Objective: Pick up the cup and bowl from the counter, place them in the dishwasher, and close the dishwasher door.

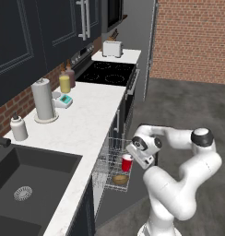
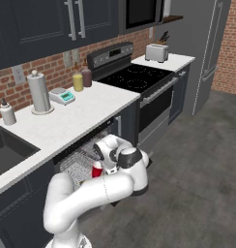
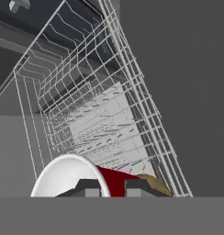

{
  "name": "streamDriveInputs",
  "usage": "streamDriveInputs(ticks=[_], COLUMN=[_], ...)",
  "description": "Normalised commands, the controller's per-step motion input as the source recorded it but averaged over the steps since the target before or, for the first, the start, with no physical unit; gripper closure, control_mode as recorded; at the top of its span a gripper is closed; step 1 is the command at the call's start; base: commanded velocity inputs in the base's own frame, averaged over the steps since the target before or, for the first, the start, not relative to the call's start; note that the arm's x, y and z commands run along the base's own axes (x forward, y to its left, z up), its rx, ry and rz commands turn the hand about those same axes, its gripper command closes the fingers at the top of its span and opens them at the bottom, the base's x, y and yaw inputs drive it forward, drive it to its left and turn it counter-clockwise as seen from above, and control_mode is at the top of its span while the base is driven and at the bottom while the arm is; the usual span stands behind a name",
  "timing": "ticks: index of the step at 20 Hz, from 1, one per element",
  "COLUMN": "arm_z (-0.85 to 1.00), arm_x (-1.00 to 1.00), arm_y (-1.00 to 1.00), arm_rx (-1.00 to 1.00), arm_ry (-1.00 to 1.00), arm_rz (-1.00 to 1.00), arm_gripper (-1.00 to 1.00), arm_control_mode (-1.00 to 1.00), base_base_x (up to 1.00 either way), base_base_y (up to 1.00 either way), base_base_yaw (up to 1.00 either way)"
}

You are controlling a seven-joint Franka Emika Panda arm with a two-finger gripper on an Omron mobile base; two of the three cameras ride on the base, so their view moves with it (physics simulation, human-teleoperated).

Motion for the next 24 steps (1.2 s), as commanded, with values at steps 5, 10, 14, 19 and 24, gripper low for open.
streamDriveInputs(ticks=[5, 10, 14, 19, 24], arm_z=[-0.17, -0.32, -0.41, -0.15, 0.00], arm_x=[0.57, 0.60, 0.69, 0.55, 0.16], arm_y=[0.00, 0.00, 0.01, 0.09, 0.13], arm_rx=[-0.19, -0.21, -0.23, -0.19, -0.15], arm_ry=[0.02, 0.03, 0.08, 0.12, 0.10], arm_rz=[0.00, 0.00, 0.00, 0.00, 0.00], arm_gripper=[1.00, 1.00, 1.00, 1.00, 1.00], arm_control_mode=[-1.00, -1.00, -1.00, -1.00, -1.00], base_base_x=[0.00, 0.00, 0.00, 0.00, 0.00], base_base_y=[0.00, 0.00, 0.00, 0.00, 0.00], base_base_yaw=[0.00, 0.00, 0.00, 0.00, 0.00])
